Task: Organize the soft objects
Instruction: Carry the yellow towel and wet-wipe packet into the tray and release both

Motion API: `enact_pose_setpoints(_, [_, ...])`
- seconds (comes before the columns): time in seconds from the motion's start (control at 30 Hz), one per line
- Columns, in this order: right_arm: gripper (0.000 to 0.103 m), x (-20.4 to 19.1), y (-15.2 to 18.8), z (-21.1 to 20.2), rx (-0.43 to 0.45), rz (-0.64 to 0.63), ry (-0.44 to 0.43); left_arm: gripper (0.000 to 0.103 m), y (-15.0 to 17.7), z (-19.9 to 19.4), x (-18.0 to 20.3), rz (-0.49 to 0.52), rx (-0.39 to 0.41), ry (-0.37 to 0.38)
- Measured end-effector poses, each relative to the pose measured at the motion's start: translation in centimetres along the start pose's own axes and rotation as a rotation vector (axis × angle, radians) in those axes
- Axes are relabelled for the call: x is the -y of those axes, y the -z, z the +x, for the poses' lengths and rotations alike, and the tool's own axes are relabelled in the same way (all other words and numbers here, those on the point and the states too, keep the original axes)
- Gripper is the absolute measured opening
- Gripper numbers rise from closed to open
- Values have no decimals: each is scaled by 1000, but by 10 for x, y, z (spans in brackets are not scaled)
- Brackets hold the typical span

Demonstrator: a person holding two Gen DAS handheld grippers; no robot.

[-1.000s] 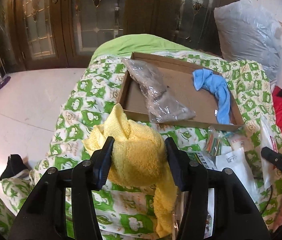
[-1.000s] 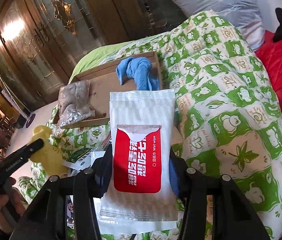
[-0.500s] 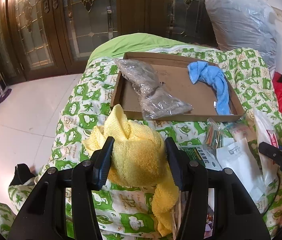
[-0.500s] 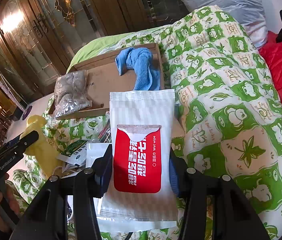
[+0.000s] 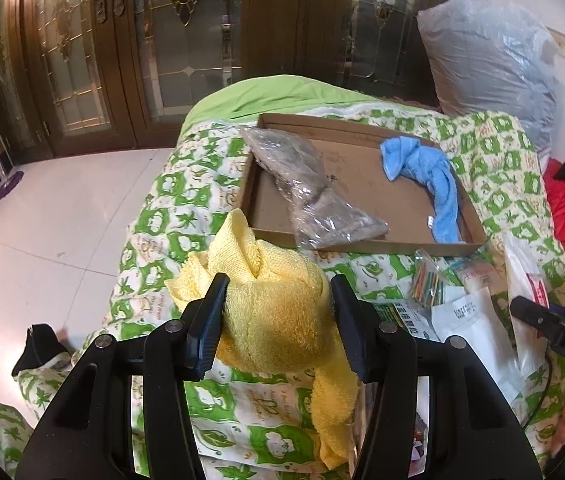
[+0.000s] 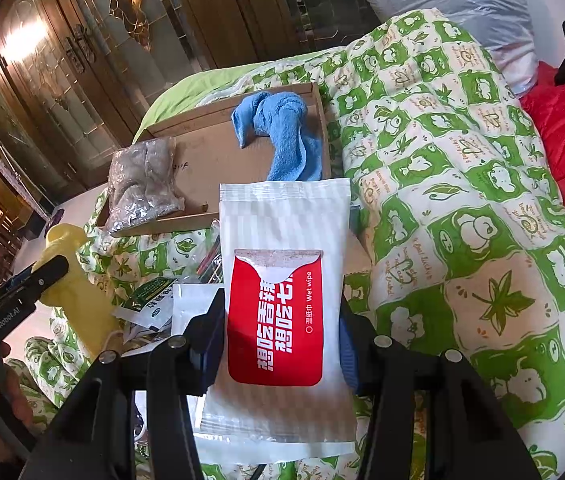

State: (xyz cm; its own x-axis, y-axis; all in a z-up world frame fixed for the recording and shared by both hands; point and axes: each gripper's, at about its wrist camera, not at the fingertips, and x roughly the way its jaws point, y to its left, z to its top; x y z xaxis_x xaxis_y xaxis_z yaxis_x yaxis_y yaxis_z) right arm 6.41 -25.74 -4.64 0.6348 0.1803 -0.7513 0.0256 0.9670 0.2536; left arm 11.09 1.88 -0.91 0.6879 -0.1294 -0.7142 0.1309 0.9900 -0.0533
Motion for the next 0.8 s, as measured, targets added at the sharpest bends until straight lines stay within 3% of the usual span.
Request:
enact_pose_setpoints(0.47, [48, -6, 1, -4, 3, -9, -11, 51, -42, -17, -1, 4, 65, 22])
enact_pose_setpoints(0.8, [48, -6, 1, -4, 1, -9, -13, 51, -92, 0, -26, -15, 68, -48])
